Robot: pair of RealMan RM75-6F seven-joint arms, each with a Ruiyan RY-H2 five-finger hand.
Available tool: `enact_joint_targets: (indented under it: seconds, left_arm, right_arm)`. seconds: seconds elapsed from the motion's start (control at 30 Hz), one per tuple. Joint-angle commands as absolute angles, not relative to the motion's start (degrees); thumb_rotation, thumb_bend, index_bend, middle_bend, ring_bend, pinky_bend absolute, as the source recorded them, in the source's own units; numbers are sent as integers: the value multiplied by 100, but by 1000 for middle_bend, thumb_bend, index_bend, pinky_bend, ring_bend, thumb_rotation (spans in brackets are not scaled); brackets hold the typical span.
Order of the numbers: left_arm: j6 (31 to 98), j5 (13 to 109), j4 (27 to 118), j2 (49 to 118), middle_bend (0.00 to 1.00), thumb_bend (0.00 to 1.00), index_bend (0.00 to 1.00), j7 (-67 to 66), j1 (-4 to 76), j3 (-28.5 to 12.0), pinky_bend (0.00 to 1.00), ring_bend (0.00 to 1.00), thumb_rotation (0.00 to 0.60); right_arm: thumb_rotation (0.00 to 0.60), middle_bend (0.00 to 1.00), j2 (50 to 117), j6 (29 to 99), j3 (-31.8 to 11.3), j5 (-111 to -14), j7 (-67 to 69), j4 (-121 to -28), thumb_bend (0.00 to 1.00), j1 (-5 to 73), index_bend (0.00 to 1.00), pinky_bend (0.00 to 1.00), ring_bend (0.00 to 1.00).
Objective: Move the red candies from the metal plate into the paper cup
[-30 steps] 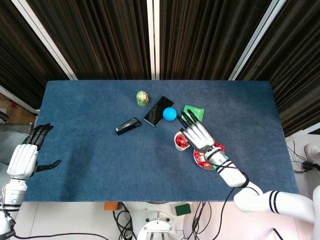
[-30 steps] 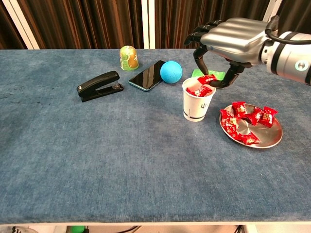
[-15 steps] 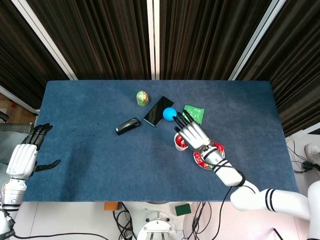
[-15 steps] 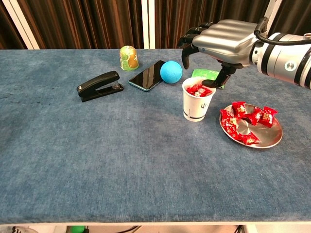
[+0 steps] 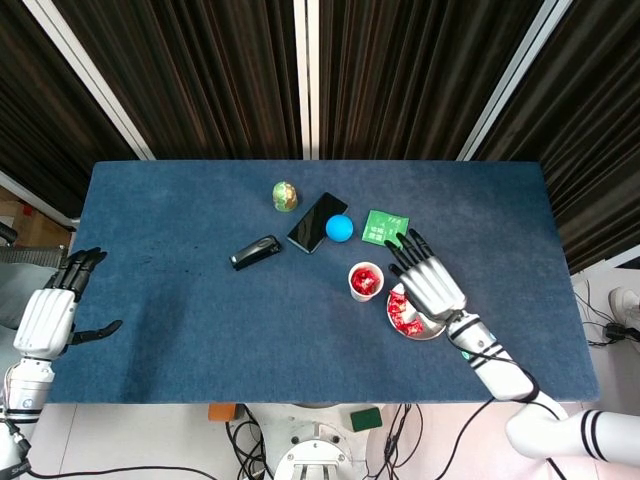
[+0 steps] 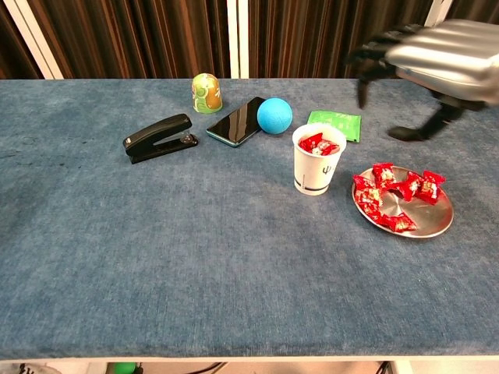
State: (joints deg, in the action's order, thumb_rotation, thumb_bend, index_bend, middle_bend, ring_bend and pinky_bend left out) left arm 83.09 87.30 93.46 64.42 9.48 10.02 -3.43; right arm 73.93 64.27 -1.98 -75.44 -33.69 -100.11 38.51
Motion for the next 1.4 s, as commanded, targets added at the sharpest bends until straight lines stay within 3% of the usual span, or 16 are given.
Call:
enact_joint_targets:
  seconds: [0.03,0.4,1.4]
  left_arm:
    - [8294,8742,9360,6453,66,86,104,917,1011,-334,223,51,600]
    - [8306,8743,9393,6465,66,86,104,847,1005,-329,223,51,600]
    - [8316,8727,9365,6446,66,86,105,905,996,-339,223,51,600]
  right_arm:
    - [600,60,7212,6474,109,-7761,-3052,-10055,319,3588,418,0,0]
    - [600,36,7357,5955,446,-7844,-2977,-9640,334,3433,437,0,0]
    - [600,0,8099,5511,307,-7765,-3142,-8913,339,3398,444,0,0]
